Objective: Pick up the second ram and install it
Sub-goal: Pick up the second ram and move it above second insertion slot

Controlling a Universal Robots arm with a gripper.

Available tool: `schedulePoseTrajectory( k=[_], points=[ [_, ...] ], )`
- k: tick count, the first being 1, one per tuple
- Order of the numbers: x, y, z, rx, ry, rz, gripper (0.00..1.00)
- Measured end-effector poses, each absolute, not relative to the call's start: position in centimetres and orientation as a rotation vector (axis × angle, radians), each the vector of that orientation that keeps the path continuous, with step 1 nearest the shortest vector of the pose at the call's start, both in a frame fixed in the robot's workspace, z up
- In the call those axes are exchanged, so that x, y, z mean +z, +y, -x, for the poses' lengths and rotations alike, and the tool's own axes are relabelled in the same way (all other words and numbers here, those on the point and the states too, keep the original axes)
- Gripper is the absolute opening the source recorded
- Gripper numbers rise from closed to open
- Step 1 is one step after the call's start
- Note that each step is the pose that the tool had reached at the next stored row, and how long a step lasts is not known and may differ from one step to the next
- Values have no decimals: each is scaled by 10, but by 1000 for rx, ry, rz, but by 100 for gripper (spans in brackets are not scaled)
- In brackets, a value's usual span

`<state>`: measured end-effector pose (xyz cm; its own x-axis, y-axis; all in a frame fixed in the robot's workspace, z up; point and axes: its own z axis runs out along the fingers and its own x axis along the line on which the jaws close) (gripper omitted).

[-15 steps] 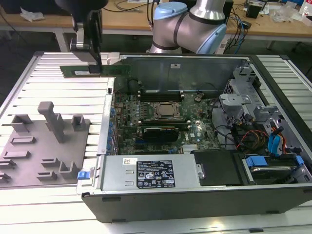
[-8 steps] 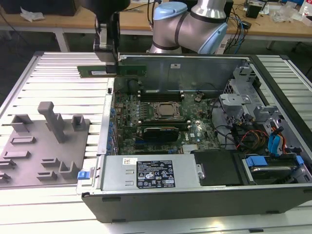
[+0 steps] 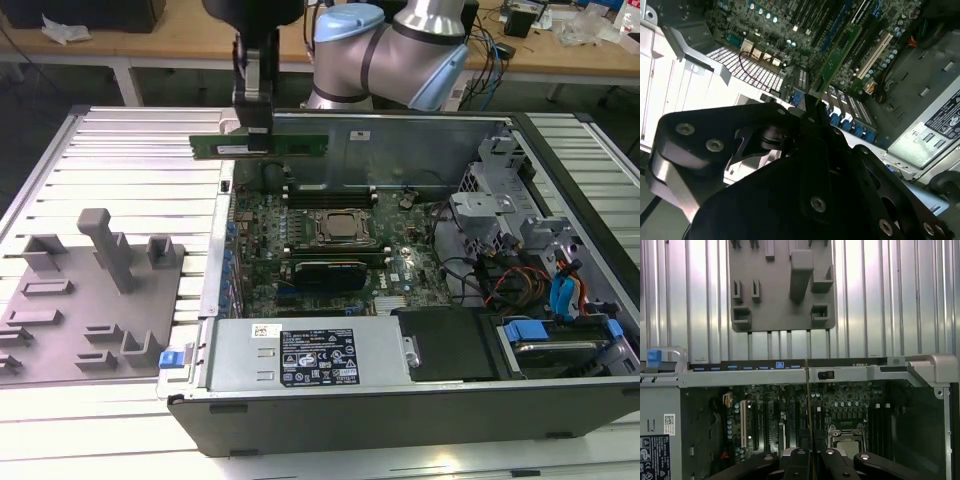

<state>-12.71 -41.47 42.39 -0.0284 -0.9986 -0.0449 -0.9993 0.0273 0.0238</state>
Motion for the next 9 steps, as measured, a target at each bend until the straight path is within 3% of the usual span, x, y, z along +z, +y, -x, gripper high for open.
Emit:
schedulePoseTrajectory(
  k=[9],
  points=[
    [422,-412,94,77,2241,2179,14]
  ],
)
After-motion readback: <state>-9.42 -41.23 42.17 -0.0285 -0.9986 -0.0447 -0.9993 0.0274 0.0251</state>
